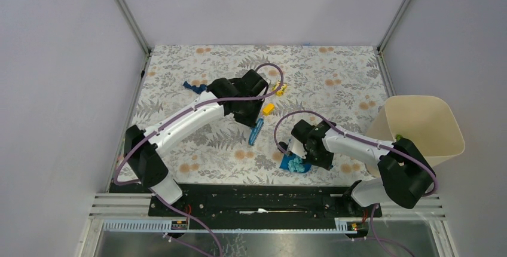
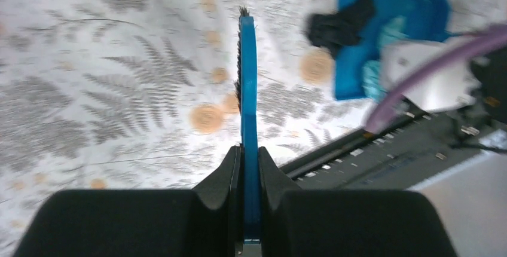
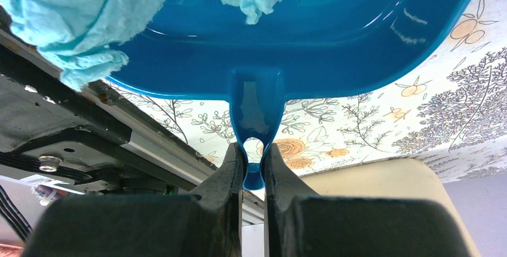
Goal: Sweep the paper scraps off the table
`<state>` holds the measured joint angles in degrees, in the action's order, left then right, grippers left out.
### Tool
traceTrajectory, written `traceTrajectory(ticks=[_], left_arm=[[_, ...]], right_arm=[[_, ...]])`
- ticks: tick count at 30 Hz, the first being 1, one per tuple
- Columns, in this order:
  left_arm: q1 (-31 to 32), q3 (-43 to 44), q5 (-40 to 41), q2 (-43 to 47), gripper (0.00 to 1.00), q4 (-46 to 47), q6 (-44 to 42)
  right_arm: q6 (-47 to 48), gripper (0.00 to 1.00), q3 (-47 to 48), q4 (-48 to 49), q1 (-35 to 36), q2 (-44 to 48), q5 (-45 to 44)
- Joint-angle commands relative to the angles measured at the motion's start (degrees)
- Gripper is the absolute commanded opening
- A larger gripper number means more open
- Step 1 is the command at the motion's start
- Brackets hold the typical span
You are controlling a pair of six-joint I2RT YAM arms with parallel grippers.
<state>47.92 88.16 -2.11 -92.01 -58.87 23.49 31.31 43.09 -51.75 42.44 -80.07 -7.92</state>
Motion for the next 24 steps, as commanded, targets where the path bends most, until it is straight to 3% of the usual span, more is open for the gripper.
traceTrajectory(ticks=[1, 5, 10, 18, 24], left_arm=[[-1.67, 4.97, 13.07, -6.03, 0.00, -7.04, -5.05], [-3.17, 8.31, 9.06, -13.66, 0.00, -7.95, -7.09], [-2.10, 9.15, -5.34, -18.13, 0.00, -2.14, -7.29], [2.18, 8.88, -24.76, -18.64, 0.00, 7.06, -4.36], [2.93, 8.57, -30.50, -15.50, 0.00, 8.66, -3.27]], right_arm=[[-1.20, 0.00, 0.12, -1.05, 0.63, 0.36, -0.67], [-1.84, 0.00, 0.43, -1.36, 0.63, 0.52, -0.83], [-2.40, 0.00, 0.28, -0.94, 0.68, -0.14, -0.35], [-2.64, 0.00, -0.01, 0.26, 0.63, -0.74, 0.53], [-3.10, 0.00, -0.35, 1.63, 0.63, -0.72, 0.56]])
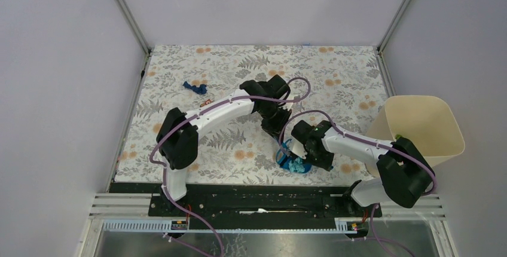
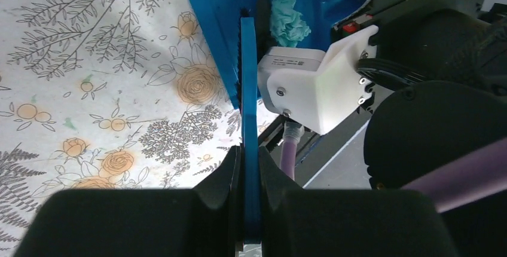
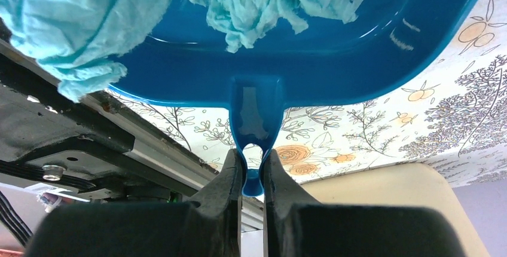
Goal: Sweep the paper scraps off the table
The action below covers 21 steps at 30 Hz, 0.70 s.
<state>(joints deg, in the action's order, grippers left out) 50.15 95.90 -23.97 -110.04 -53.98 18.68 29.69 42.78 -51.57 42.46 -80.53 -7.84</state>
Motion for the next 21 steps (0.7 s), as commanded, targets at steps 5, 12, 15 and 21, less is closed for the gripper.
traceTrajectory(ticks=[5, 12, 15, 21], left_arm=[[0.65, 5.42, 7.13, 3.57, 0.00, -7.39, -2.09], [-3.23, 6.40, 34.27, 5.80, 0.00, -15.88, -4.35], [-5.96, 5.76, 40.55, 7.00, 0.00, -15.89, -5.34], [-12.50, 4.15, 56.39, 6.83, 0.00, -14.00, -6.83]], right_arm=[[-1.66, 0.00, -0.96, 3.05, 0.60, 1.08, -0.85], [-1.48, 0.00, -1.83, 5.91, 0.61, 1.59, 0.28], [-1.44, 0.00, -1.65, 6.13, 0.61, 1.57, 0.64], [-1.40, 0.00, -1.48, 6.13, 0.63, 1.66, 0.79]])
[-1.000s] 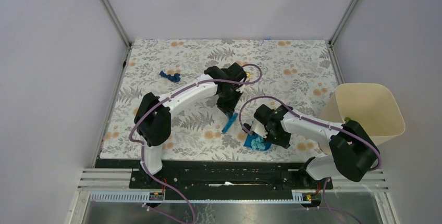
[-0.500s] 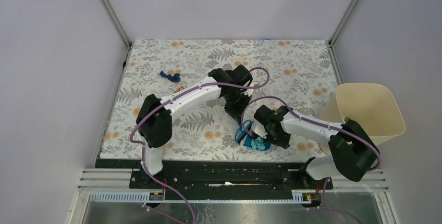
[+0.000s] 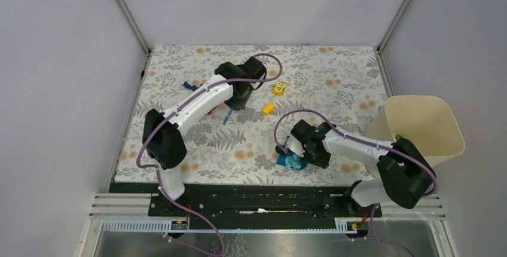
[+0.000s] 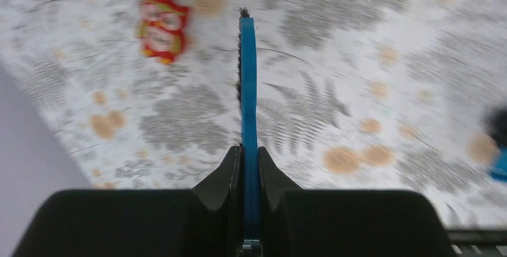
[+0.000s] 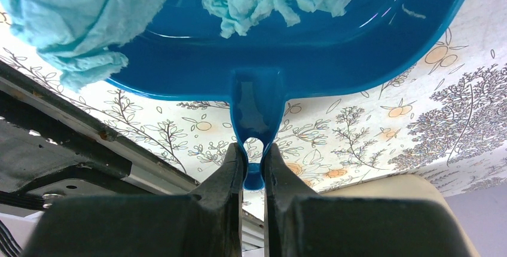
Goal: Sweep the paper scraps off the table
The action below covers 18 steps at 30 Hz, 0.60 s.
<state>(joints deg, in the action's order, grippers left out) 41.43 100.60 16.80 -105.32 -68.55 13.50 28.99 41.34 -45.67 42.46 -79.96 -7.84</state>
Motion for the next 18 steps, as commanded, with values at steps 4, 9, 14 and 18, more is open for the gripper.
traceTrajectory(ticks=[4, 9, 14, 18], left_arm=[[-8.20, 0.19, 24.47, -0.61, 0.00, 2.42, -1.64], [-11.95, 2.38, 35.02, -7.59, 0.00, 10.45, -7.66], [-15.14, 12.67, 33.63, -19.37, 0.00, 13.03, -11.48], [-15.62, 16.70, 29.41, -26.55, 0.00, 17.37, -16.58]], right_arm=[[-0.63, 0.00, -0.12, 0.38, 0.66, 0.03, 1.05], [-0.70, 0.00, 0.27, 0.57, 0.65, -0.47, 1.67], [-0.82, 0.00, 0.56, 0.30, 0.62, -0.26, 2.16], [-0.91, 0.00, 0.41, 0.32, 0.66, 0.14, 2.48]])
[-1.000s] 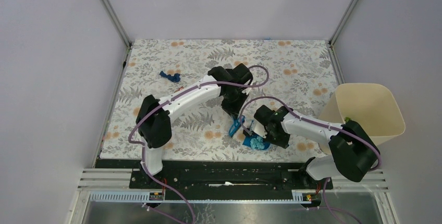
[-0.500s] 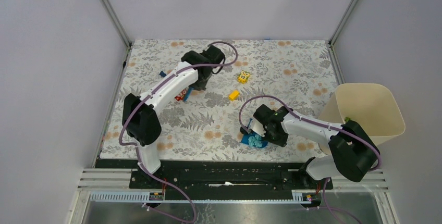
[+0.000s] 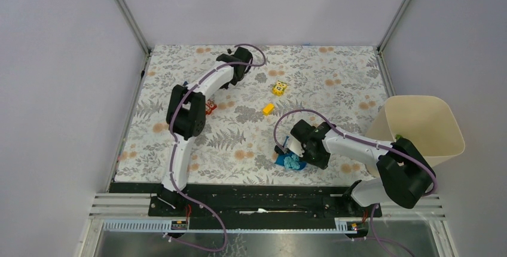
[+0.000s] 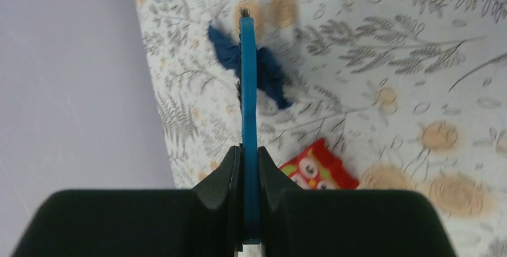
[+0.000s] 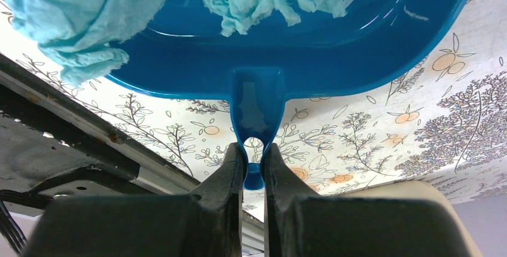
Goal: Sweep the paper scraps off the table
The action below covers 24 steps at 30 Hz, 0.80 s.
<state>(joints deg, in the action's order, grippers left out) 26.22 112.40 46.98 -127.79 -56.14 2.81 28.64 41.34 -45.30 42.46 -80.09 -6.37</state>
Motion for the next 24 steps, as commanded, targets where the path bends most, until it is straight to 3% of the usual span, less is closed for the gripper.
traceTrajectory(ticks=[1, 5, 11, 24], left_arm=[[-0.36, 6.03, -1.89, -5.30, 0.00, 4.52, -5.57], [1.12, 6.42, -11.46, -5.83, 0.00, 4.21, -5.60], [2.60, -0.96, -24.72, 0.54, 0.00, 6.92, -5.16], [5.18, -17.61, -66.93, 17.10, 0.00, 3.42, 5.24]], right_arm=[[-0.54, 0.00, 0.33, -0.06, 0.62, 0.32, 0.96], [-0.45, 0.00, 0.23, -0.01, 0.62, 0.34, 1.10], [-0.26, 0.00, 0.47, 0.21, 0.62, -0.99, 1.15], [-0.89, 0.00, 0.64, 0.72, 0.60, -2.45, 0.09]])
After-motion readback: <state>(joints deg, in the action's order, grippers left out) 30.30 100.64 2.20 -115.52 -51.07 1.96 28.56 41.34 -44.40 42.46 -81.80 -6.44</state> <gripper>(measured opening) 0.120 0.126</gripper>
